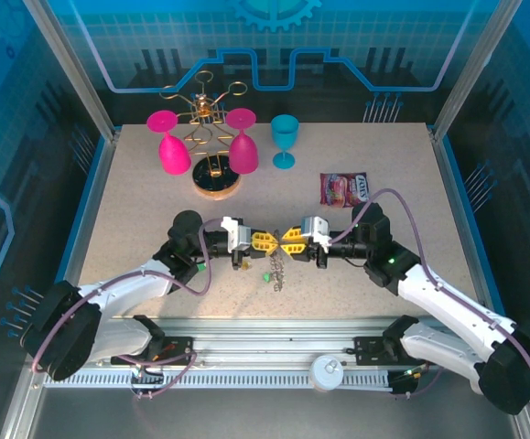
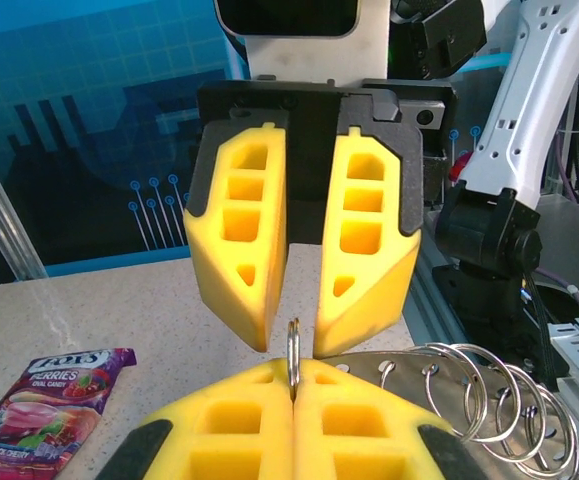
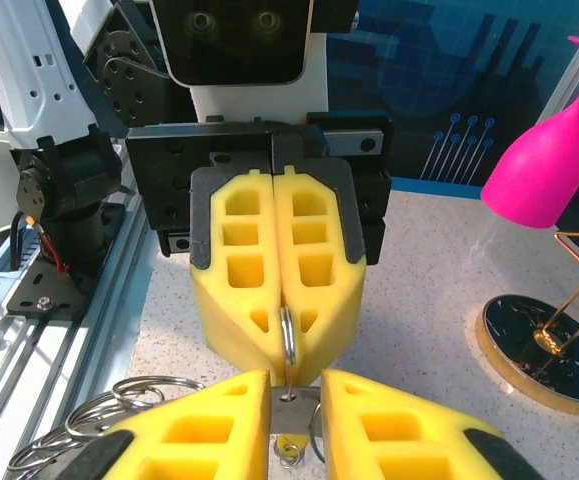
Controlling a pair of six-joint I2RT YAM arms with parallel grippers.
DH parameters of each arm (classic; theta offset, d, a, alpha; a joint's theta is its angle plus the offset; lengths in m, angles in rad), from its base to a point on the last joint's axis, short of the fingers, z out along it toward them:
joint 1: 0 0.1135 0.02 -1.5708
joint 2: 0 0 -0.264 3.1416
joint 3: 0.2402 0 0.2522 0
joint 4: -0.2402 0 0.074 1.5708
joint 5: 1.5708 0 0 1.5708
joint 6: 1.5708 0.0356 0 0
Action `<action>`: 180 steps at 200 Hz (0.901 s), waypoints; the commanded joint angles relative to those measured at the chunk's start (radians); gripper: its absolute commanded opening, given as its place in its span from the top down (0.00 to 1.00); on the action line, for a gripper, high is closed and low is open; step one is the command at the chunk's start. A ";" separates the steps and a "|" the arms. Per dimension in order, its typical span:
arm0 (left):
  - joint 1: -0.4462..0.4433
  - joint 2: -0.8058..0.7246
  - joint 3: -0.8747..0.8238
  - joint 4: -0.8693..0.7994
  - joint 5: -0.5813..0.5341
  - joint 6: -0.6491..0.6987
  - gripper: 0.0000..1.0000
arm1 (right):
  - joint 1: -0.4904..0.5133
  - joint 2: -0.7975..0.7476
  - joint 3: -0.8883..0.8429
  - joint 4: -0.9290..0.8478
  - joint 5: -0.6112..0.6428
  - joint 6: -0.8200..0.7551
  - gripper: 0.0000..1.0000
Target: Put the keys on the keyring
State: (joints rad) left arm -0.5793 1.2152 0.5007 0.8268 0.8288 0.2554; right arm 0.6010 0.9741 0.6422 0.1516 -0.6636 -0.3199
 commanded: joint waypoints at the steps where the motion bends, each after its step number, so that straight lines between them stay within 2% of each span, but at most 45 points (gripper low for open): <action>1: -0.005 0.010 -0.002 0.084 0.041 -0.027 1.00 | -0.001 0.013 -0.004 0.058 -0.032 0.018 0.80; 38: -0.005 0.032 -0.002 0.132 0.049 -0.054 1.00 | 0.010 0.041 0.009 0.072 -0.038 0.019 0.84; 56: -0.004 0.038 -0.002 0.149 0.050 -0.062 1.00 | 0.015 0.059 0.019 0.065 -0.042 0.012 0.92; 66: -0.006 0.038 -0.003 0.150 0.048 -0.062 1.00 | 0.016 0.065 0.031 0.048 -0.039 0.007 1.00; 80: -0.004 0.035 -0.006 0.139 0.020 -0.054 1.00 | 0.017 0.069 0.053 -0.010 -0.019 -0.019 1.00; 99: -0.005 0.019 -0.004 0.066 -0.042 -0.029 0.76 | 0.017 0.066 0.080 -0.103 0.010 -0.064 1.00; 107: -0.005 0.008 0.005 0.007 -0.060 -0.006 0.71 | 0.019 0.067 0.098 -0.155 0.020 -0.090 1.00; 125: -0.005 -0.013 0.041 -0.160 -0.077 0.070 0.71 | 0.022 0.075 0.142 -0.265 0.044 -0.129 1.00; 140: -0.007 -0.024 0.071 -0.272 -0.088 0.120 0.76 | 0.030 0.086 0.174 -0.329 0.064 -0.151 1.00; 159: -0.008 -0.027 0.101 -0.366 -0.095 0.163 0.83 | 0.047 0.107 0.212 -0.397 0.090 -0.182 1.00; 180: -0.013 -0.022 0.130 -0.442 -0.096 0.198 0.86 | 0.068 0.134 0.265 -0.466 0.125 -0.218 1.00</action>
State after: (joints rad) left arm -0.5812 1.2076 0.5728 0.5396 0.7521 0.3672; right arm 0.6308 1.0851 0.8280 -0.1886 -0.5667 -0.4702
